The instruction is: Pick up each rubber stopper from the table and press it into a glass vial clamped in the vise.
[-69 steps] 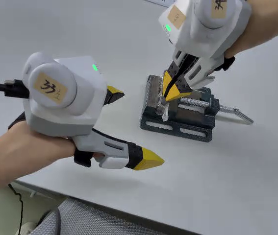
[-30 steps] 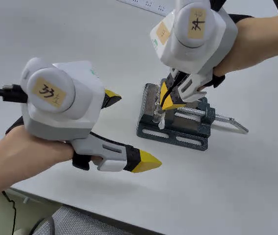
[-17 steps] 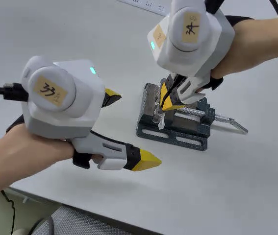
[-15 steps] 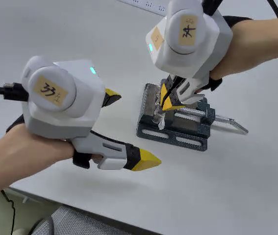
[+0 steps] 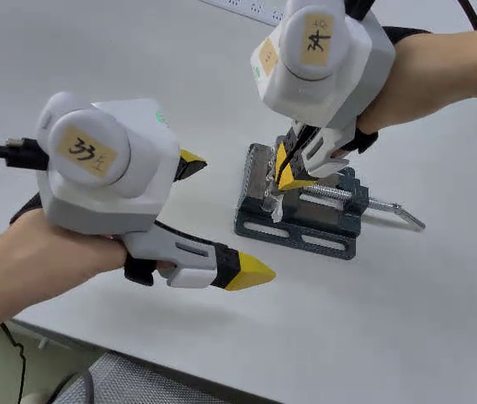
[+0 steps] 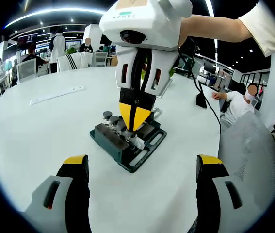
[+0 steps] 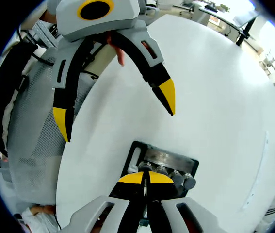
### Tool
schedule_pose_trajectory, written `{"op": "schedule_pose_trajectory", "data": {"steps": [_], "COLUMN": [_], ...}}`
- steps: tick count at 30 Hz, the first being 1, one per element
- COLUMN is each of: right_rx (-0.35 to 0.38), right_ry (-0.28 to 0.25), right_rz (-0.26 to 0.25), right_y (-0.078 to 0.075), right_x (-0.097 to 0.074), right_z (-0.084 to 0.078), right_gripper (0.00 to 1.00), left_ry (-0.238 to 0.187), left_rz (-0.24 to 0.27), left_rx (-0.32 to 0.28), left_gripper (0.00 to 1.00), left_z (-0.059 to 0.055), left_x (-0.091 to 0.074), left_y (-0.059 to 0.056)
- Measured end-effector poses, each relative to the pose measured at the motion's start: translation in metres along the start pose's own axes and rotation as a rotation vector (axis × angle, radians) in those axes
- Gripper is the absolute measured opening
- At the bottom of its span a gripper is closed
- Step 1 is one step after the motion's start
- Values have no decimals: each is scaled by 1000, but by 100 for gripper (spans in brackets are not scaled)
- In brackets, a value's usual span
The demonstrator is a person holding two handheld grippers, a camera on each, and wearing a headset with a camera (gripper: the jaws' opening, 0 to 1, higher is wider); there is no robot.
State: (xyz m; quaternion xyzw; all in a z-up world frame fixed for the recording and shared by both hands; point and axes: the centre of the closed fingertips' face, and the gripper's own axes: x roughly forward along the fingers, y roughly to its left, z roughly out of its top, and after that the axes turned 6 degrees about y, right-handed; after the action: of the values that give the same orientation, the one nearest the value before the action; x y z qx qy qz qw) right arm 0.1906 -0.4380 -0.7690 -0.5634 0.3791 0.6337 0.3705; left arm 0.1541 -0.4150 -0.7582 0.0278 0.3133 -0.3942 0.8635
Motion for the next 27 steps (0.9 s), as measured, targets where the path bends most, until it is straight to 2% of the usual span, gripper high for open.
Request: {"op": "schedule_pose_trajectory", "data": {"steps": [16, 23, 27], "right_rx": [7, 21, 25], "right_ry": [-38, -59, -60], "right_rz": [7, 7, 22], "right_y": [4, -1, 2], "right_x": [-1, -3, -1], "right_z": [-1, 1, 1], "right_gripper": [0, 0, 0], "left_ry": [9, 13, 14], "left_rz": [1, -3, -2], "left_rx": [-4, -6, -6], "left_gripper": [91, 91, 91], "left_z": [-3, -4, -5], "left_x": [0, 1, 1], "left_y": [-1, -1, 0]}}
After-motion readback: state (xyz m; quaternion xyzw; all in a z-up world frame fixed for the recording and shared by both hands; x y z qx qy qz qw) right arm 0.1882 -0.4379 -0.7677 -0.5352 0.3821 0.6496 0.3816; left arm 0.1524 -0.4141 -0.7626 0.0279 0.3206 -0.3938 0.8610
